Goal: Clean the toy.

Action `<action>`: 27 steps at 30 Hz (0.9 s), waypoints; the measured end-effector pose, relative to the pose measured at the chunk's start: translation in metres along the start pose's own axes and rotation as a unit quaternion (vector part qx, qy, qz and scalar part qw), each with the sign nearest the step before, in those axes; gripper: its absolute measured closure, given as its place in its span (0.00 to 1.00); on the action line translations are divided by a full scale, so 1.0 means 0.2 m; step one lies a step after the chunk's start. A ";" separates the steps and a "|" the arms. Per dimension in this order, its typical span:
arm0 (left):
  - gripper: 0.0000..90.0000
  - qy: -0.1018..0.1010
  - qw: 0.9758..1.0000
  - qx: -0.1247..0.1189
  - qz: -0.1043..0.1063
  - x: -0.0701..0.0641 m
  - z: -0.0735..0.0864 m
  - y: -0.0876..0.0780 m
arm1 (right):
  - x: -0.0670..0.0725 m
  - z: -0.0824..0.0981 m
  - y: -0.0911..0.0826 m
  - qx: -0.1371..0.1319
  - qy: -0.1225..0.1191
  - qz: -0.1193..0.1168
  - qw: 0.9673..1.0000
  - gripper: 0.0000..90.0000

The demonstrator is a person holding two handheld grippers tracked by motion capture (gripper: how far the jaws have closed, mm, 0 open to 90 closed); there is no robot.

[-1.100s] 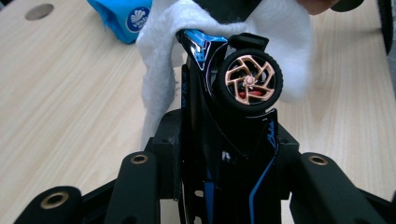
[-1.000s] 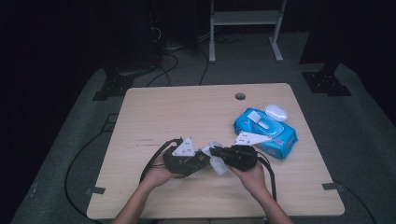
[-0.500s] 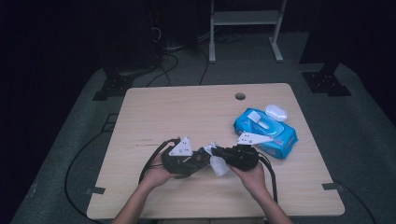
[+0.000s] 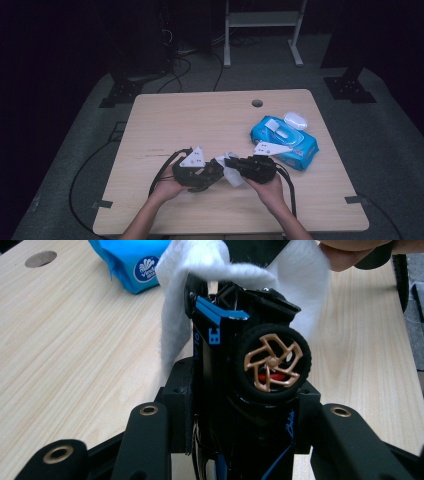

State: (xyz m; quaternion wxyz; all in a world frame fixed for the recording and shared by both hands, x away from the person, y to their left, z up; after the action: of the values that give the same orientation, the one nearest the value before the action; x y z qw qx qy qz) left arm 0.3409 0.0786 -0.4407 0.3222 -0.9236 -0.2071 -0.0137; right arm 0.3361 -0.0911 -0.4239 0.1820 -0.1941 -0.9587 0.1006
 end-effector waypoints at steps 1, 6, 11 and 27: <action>0.64 0.000 1.000 -0.001 -0.001 0.00 0.00 0.00 | 0.00 0.00 0.00 0.002 -0.006 0.003 1.000 0.96; 0.64 -0.011 1.000 -0.014 -0.001 0.02 -0.01 -0.03 | -0.08 0.07 0.00 0.020 0.021 0.020 0.999 0.96; 0.64 -0.007 1.000 -0.008 -0.001 0.01 0.00 -0.02 | -0.07 0.07 0.00 0.014 0.026 0.014 0.999 0.96; 0.64 -0.016 1.000 -0.017 0.013 0.02 0.00 -0.02 | 0.00 -0.01 -0.02 -0.002 -0.012 0.011 1.000 0.96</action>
State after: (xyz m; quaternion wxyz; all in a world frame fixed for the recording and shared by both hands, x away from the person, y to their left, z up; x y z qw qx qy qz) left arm 0.3435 0.0830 -0.4380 0.3034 -0.9316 -0.2003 0.0016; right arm 0.3346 -0.0950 -0.4209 0.1686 -0.2038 -0.9589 0.1029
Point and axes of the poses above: each handheld gripper's, and its own axes: y roughly forward along the jaws, z roughly out of its underside, x roughly to its left, the point moved 5 cm from there along y, roughly forward along the jaws, and after that the axes turned 7 degrees about -z, right-handed, at the moved point
